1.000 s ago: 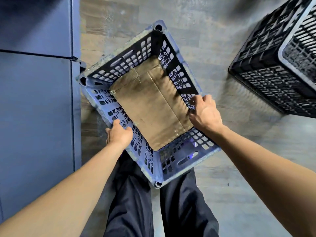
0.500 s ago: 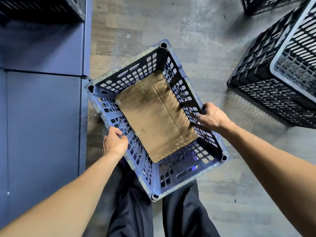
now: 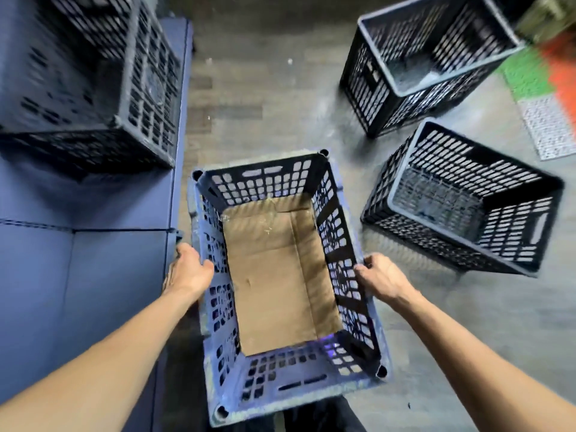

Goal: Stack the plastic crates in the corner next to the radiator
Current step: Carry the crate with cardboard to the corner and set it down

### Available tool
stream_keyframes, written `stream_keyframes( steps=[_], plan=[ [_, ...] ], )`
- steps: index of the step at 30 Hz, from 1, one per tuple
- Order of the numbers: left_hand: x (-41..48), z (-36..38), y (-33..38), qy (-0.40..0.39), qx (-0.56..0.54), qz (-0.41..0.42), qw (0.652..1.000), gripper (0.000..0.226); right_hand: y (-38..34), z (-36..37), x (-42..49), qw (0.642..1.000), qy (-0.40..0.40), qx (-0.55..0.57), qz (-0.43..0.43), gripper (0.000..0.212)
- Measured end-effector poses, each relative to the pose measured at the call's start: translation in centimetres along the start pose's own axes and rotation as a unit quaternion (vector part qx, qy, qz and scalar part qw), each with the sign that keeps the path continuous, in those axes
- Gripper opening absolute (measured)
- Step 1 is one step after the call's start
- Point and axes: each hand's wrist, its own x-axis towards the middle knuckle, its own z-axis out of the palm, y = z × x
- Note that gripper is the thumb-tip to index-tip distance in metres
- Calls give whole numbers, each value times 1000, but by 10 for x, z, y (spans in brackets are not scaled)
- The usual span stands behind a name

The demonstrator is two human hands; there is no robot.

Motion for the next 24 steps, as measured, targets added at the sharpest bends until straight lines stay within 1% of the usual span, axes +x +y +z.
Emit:
stream_keyframes(
  steps=[4, 7, 9, 12, 15, 17, 18, 20, 24],
  plan=[
    [-68, -60, 42, 27, 4, 11, 1000, 25, -13, -64, -71, 999, 34, -2, -15, 38],
    [-108, -95, 65, 54, -6, 36, 998, 18, -22, -105, -111, 997, 75, -4, -32, 39],
    [-127, -113, 76, 71, -15, 53, 996, 17, -29, -129, -127, 995, 97, -2, -33, 38],
    [-150, -141, 90, 90, -28, 73, 993, 20, -41, -161, -149, 991, 131, 1, -31, 34],
    [-158, -167, 106, 114, -35, 70, 990, 23, -54, -182, -163, 986, 160, 7, -37, 34],
    [-158, -183, 113, 122, -35, 69, 990, 19, -64, -193, -172, 984, 172, 9, -44, 35],
    [-156, -190, 117, 126, -35, 68, 989, 21, -69, -198, -175, 983, 178, 7, -47, 35],
    [-151, -201, 122, 129, -26, 69, 989, 34, -81, -205, -181, 980, 190, 0, -54, 28],
    [-140, -228, 131, 117, -24, 75, 990, 39, -105, -213, -184, 977, 204, -12, -57, 21]
  ],
)
